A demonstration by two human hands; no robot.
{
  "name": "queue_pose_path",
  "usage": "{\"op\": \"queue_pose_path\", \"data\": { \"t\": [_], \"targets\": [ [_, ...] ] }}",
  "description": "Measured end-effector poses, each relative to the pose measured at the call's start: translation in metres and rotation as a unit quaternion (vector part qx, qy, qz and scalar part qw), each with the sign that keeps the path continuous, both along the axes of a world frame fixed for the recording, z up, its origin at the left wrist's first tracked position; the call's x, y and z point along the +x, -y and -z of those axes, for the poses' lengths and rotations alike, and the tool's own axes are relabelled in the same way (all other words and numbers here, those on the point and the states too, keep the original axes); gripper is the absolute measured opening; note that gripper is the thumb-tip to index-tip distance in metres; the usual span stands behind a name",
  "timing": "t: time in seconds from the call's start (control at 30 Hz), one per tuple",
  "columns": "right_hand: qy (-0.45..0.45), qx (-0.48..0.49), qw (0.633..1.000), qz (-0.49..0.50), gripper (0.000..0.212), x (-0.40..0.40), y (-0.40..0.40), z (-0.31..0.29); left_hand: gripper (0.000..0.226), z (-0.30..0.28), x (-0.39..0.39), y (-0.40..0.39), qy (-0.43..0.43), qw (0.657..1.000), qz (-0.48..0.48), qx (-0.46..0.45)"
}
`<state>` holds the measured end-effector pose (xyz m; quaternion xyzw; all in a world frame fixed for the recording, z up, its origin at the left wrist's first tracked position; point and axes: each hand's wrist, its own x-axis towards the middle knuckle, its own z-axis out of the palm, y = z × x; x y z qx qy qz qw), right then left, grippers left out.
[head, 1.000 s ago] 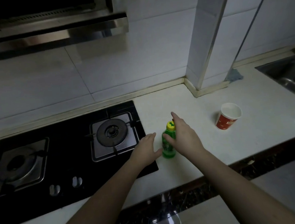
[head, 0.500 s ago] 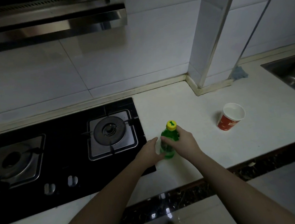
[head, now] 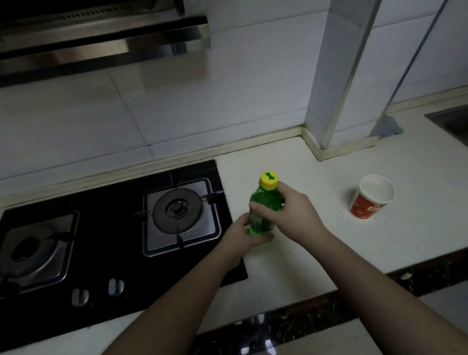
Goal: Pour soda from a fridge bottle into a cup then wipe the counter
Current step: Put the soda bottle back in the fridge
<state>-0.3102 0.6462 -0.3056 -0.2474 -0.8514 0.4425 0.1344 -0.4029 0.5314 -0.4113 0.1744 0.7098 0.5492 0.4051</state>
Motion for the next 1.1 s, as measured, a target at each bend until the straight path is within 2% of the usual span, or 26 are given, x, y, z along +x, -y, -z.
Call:
{"op": "queue_pose_path", "data": {
  "t": [0.27, 0.43, 0.73, 0.87, 1.1],
  "targets": [
    [-0.054, 0.026, 0.995, -0.082, 0.046, -0.021, 0.025, -0.033, 0.069, -0.028, -0.004, 0.033, -0.008, 0.998, -0.048, 0.033],
    [-0.074, 0.001, 0.986, -0.152, 0.049, -0.047, 0.065, -0.041, 0.052, -0.043, -0.005, 0.086, 0.002, 0.991, -0.128, 0.050],
    [-0.092, 0.018, 0.953, -0.287, 0.047, -0.072, 0.178, -0.058, 0.064, -0.074, 0.004, 0.221, -0.030, 0.968, -0.249, 0.029],
    [-0.093, 0.026, 0.935, -0.341, 0.047, -0.067, 0.236, -0.069, 0.056, -0.082, 0.029, 0.277, -0.027, 0.952, -0.302, 0.036],
    [-0.087, 0.007, 0.898, -0.430, 0.053, -0.033, 0.345, -0.079, 0.071, -0.089, 0.089, 0.381, -0.054, 0.918, -0.393, 0.028]
  ]
}}
